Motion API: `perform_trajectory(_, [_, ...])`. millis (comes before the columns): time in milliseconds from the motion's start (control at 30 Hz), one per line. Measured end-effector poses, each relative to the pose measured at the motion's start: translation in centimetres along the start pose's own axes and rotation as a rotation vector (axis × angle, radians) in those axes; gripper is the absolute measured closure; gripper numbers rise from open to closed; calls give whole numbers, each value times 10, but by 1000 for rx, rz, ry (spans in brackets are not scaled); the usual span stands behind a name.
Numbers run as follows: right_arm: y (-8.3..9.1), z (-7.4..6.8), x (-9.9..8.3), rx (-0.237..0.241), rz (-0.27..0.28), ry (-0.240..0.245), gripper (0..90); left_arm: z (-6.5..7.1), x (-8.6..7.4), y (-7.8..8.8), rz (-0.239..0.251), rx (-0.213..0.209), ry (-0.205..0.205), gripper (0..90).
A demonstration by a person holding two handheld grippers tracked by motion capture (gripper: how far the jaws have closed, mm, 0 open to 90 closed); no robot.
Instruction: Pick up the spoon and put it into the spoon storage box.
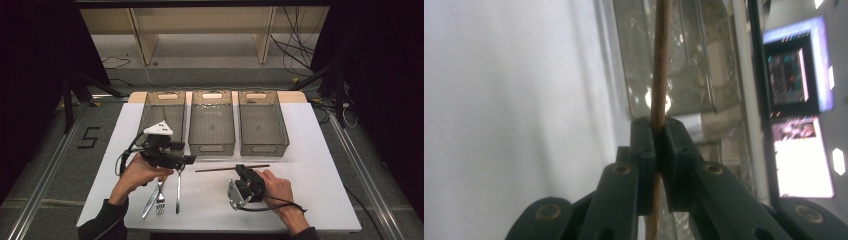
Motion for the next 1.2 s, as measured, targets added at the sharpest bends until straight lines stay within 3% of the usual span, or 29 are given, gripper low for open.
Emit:
perform_trajectory(100, [0,10,-8,30,-30,-78,852,-2,-5,6,26,13,-4,273])
perform_trajectory(200, [2,24,-13,77,-37,-223,853,-3,-13,7,57,41,1,252])
perform_trajectory(267, [4,34,-14,114,-28,-292,852,-2,-21,5,90,49,8,244])
perform_trajectory(400, [8,57,-7,203,17,-506,852,5,-37,-3,117,68,4,227])
perform_trajectory(533, [6,81,3,335,86,-740,852,14,-50,-10,148,90,-6,213])
perform_trajectory(633, [2,96,13,419,129,-879,851,19,-59,-15,159,85,4,207])
perform_trajectory(833, [-18,117,27,521,145,-1028,851,23,-77,-22,154,125,-36,199])
perform_trajectory(967, [-32,125,35,574,144,-1098,851,24,-85,-20,175,138,-31,197])
perform_trajectory(1200, [-53,136,60,648,144,-1165,851,26,-98,-18,195,149,-17,191])
Point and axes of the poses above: each handheld gripper's, and its own axes: y roughly backward along the jaws, x roughly out of its top, z roughly to its right, the point moved 5 cm from there along -y, roughly forward along the jaws, and after that the axes turned 1 degree about -x, right-handed, at the moved point
